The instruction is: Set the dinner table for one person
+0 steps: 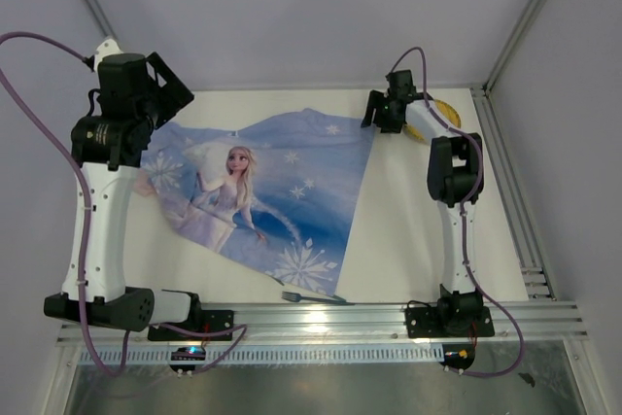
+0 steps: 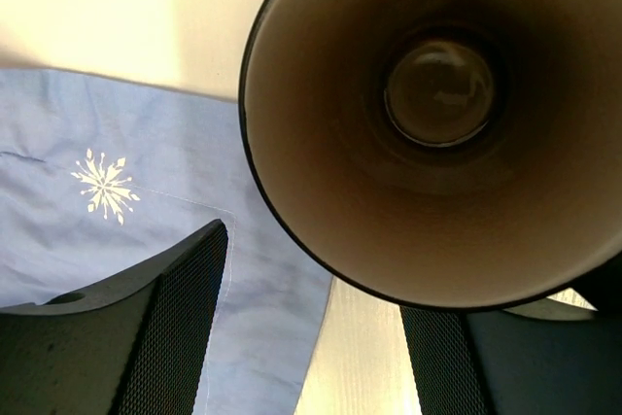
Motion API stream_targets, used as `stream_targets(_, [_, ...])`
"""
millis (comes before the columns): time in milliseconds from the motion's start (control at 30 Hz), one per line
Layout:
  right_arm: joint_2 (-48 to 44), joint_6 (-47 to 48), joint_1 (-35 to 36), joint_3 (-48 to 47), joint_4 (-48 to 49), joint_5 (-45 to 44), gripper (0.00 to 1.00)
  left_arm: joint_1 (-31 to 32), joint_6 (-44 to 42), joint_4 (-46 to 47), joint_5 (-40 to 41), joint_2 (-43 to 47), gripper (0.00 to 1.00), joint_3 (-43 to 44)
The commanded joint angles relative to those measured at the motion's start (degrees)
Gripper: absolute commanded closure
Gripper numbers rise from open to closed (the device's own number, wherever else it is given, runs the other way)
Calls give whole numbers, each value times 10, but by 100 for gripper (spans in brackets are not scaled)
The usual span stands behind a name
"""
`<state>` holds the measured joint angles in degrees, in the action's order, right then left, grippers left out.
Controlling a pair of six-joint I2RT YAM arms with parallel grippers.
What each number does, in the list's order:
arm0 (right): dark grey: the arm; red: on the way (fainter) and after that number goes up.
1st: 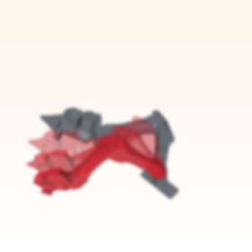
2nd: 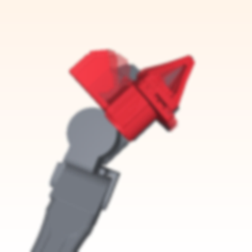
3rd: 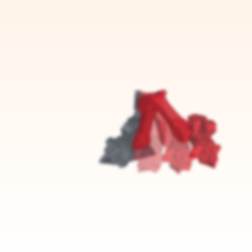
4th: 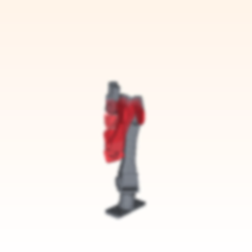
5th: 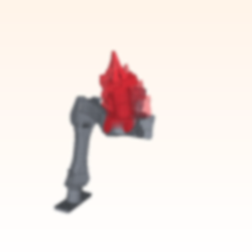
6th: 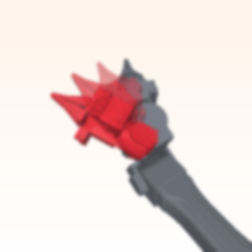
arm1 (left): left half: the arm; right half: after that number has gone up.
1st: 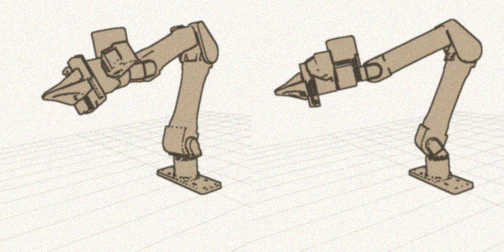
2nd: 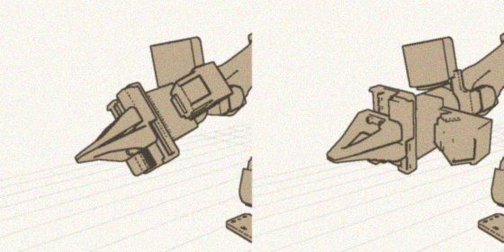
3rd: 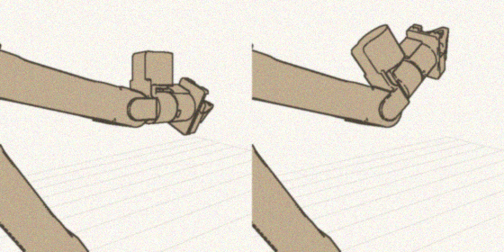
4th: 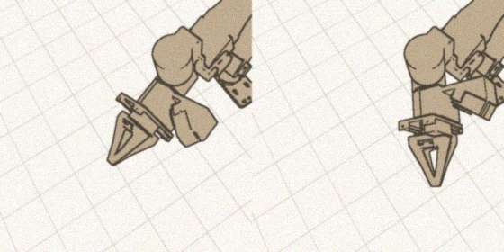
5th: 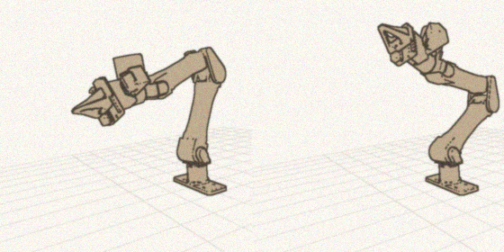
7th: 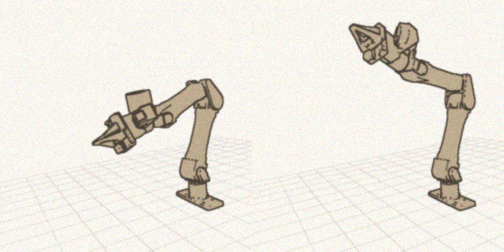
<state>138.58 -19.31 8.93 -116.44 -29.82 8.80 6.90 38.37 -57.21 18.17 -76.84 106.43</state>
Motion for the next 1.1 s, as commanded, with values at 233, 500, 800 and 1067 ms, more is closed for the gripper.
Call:
stream_targets(233, [-45,19,31,76,5,28,28,0,0,33,-18,11,12,-29])
stream_targets(500, [-129,58,102,129,6,-18,28,0,8,64,-31,16,12,-70])
stream_targets(800, [-223,64,156,215,29,-84,28,0,6,83,-38,16,12,-86])
stream_targets(1067, [-236,71,162,224,30,-86,68,0,0,89,-44,19,12,-85])
